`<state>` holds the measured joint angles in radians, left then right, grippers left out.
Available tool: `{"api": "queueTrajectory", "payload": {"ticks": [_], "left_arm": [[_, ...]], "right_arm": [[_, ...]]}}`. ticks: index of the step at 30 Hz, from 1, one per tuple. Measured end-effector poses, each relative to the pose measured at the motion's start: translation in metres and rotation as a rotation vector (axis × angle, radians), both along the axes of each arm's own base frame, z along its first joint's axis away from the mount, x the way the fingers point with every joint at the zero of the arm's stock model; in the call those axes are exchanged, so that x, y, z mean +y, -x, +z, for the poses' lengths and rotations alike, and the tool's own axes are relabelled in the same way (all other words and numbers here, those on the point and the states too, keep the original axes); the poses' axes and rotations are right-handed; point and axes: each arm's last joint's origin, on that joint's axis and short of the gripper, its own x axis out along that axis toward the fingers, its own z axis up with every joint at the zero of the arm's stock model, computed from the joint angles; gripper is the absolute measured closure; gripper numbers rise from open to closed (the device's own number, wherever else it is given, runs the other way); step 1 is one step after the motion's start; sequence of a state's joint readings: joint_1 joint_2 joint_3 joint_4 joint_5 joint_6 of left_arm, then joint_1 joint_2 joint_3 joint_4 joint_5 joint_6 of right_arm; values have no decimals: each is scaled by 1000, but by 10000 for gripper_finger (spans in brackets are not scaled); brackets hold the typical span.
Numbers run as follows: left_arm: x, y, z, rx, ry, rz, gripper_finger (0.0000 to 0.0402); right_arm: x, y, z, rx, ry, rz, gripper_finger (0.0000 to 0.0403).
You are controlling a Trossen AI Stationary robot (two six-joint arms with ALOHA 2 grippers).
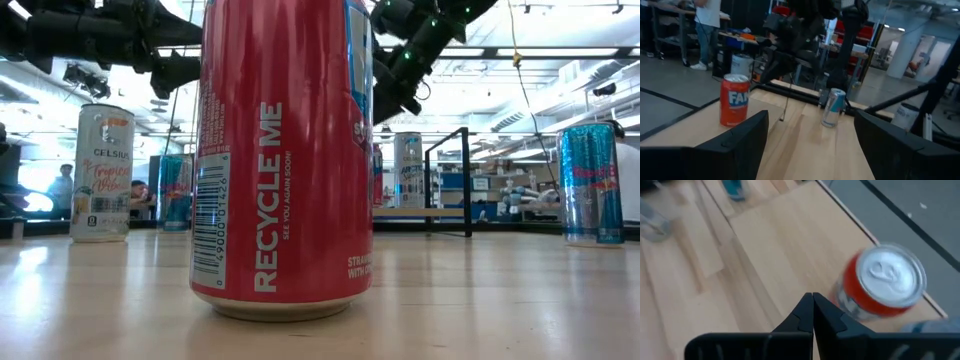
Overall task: Place canned beverage on shelf
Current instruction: Put the top red soda can on the shelf
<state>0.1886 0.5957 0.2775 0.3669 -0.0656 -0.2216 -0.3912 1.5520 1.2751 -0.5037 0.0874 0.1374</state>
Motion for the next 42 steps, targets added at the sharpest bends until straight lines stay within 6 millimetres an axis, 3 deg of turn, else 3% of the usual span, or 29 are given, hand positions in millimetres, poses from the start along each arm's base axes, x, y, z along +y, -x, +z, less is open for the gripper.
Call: {"api": "queueTrajectory", "payload": {"ticks": [10,16,23,26,33,42], "left_arm": [[1,0,6,-83,48,13,105],[9,-14,17,-30,86,45,124],[35,-59,60,172,27,86,133],[52,-83,67,292,27,90,134],[97,-141,68,390,73,-33,141],[139,-199,40,507,103,-61,182]], "right_arm": [[8,-3,50,-23,45,60,395],[8,4,81,-29,59,61,394],[5,12,106,-39,84,60,394],[3,16,110,-23,78,51,394],[-6,24,113,-3,70,15,394],[-21,34,111,34,68,-24,394]]}}
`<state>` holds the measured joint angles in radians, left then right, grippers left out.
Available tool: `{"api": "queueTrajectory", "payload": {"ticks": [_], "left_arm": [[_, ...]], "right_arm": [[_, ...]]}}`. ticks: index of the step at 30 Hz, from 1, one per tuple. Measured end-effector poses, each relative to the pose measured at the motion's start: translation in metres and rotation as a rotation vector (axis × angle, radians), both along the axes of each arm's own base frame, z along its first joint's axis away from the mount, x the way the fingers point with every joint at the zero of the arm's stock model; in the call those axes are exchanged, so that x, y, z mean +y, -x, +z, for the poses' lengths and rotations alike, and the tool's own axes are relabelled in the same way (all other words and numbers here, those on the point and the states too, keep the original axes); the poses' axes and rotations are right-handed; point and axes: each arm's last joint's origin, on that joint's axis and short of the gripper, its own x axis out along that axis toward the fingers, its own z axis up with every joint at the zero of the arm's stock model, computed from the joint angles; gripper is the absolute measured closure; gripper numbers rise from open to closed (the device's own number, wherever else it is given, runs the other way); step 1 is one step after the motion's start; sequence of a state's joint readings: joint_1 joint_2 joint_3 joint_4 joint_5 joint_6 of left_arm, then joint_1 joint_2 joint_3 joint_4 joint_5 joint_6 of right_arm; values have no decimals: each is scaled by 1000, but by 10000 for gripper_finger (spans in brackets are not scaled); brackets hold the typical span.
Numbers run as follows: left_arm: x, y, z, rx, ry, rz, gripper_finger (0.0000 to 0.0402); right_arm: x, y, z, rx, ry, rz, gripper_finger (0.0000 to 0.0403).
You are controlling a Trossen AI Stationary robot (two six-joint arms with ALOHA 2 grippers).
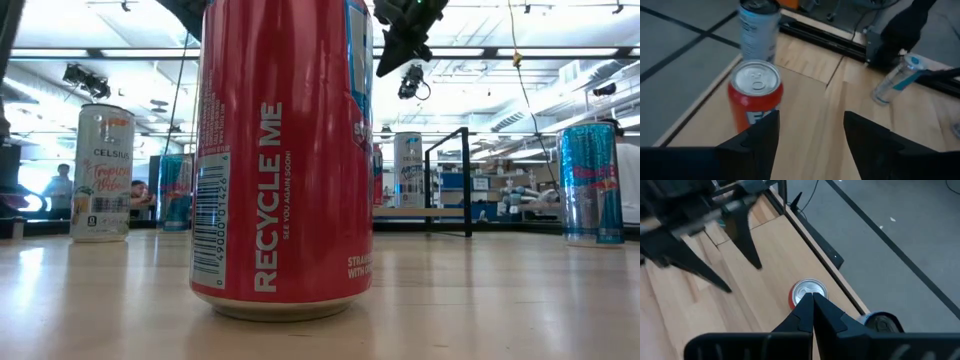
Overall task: Place canned beverage on shelf
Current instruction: Put the top red soda can on the shelf
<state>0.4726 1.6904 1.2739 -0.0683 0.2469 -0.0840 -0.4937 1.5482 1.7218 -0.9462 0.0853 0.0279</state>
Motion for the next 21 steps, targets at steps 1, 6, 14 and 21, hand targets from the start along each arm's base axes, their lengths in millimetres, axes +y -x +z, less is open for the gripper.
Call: {"api": "queueTrajectory", "payload": {"ticks": [1,6,14,21], "left_arm": [[3,-5,-2,-1,8,-15,185],[17,-29,-16,5,51,-52,189],[26,-51,-44,50,108,-100,189],[28,-56,-64,88,131,-98,189]], "right_arm": [[-1,1,0,1,2,-2,394],[-5,3,0,2,3,-14,394],[-5,3,0,3,-4,-9,394],[-5,3,0,3,-4,-9,394]]}}
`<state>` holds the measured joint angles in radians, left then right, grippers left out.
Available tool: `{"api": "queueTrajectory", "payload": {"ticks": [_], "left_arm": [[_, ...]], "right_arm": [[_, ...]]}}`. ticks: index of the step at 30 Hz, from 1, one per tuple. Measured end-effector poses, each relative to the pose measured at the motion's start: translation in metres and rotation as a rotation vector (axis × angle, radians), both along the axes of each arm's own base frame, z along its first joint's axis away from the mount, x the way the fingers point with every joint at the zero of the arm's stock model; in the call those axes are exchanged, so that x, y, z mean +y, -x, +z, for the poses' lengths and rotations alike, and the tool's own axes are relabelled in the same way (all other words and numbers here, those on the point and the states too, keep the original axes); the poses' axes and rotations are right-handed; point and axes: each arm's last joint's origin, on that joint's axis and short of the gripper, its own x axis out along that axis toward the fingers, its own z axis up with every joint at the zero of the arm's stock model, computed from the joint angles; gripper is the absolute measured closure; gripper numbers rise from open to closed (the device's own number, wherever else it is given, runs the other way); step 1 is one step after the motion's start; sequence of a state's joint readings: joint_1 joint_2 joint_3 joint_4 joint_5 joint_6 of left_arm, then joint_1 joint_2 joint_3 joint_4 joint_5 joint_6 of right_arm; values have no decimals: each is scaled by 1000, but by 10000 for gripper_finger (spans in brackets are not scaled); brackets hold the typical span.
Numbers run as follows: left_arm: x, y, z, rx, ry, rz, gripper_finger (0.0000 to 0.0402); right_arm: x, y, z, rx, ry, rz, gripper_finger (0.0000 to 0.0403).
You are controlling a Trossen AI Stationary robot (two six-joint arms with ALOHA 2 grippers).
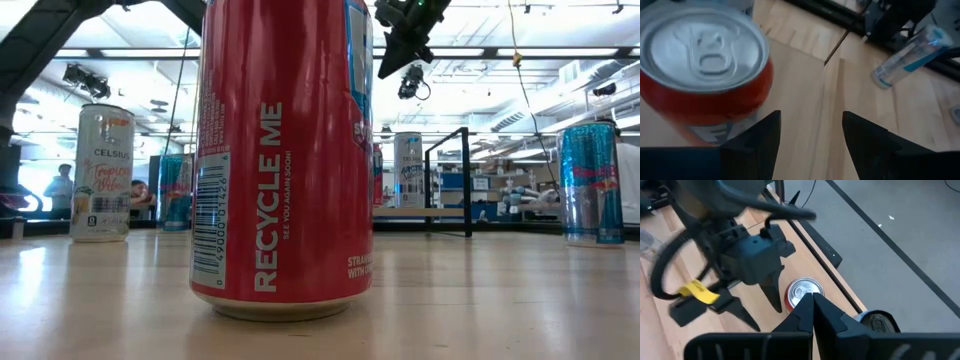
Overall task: Place canned beverage on shelf
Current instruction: Put the top red soda can on the shelf
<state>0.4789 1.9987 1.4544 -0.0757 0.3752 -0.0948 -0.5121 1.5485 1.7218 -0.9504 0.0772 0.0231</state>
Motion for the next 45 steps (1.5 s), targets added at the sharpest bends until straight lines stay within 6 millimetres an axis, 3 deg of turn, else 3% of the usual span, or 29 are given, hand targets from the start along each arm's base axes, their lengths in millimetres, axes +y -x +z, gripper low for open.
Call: {"api": "queueTrajectory", "payload": {"ticks": [10,45], "left_arm": [[7,0,-7,8,-23,43,189],[12,1,1,-25,-42,113,189]], "right_arm": [[0,0,0,2,-1,0,394],[1,1,-1,15,-8,1,394]]}}
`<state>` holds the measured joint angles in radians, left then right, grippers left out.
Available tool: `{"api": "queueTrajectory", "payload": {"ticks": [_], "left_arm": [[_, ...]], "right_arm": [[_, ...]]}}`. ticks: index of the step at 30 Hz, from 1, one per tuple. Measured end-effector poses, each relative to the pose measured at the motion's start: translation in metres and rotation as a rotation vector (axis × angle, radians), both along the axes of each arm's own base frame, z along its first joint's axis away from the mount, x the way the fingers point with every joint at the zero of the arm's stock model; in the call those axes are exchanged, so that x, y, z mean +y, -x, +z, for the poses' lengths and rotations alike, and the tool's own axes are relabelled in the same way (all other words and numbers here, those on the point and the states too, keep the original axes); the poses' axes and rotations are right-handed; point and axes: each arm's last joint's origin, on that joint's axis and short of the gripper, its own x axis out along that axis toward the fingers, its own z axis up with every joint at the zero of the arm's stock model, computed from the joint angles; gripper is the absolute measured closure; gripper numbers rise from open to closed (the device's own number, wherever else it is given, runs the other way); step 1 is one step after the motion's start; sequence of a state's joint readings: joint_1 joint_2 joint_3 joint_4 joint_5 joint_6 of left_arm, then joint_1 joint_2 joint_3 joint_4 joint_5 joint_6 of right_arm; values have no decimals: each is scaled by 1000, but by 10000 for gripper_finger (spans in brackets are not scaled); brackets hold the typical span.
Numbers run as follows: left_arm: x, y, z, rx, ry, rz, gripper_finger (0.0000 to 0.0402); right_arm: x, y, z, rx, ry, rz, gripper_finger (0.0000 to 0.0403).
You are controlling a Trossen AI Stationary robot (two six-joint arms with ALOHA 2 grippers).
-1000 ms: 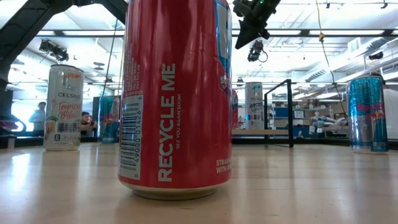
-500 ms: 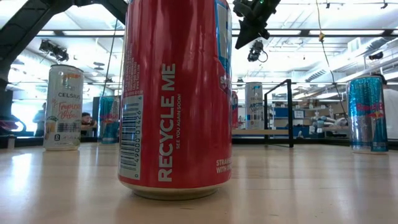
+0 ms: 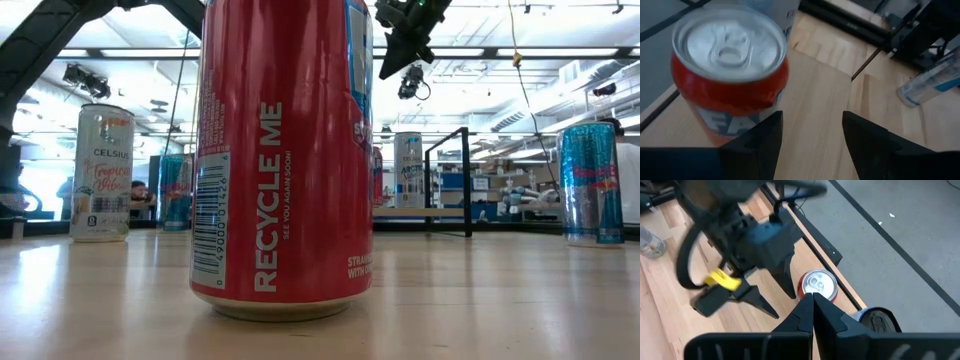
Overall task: Place canned beverage on shelf
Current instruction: Put the top red soda can on the shelf, then put the top blue soda can on the shelf
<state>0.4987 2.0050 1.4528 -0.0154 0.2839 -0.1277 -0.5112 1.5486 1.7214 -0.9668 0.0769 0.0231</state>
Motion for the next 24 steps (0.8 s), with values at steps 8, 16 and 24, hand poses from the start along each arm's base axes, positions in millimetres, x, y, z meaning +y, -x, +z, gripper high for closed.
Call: {"api": "queueTrajectory", "payload": {"ticks": [8,16,24], "left_arm": [[-14,5,19,3,12,-54,189],[-25,27,56,21,-9,-88,189],[-43,61,103,34,-53,-114,189]], "right_arm": [[2,3,-3,49,-13,14,394],[3,2,-3,48,-15,18,394],[20,-6,-4,42,-44,108,390]]}}
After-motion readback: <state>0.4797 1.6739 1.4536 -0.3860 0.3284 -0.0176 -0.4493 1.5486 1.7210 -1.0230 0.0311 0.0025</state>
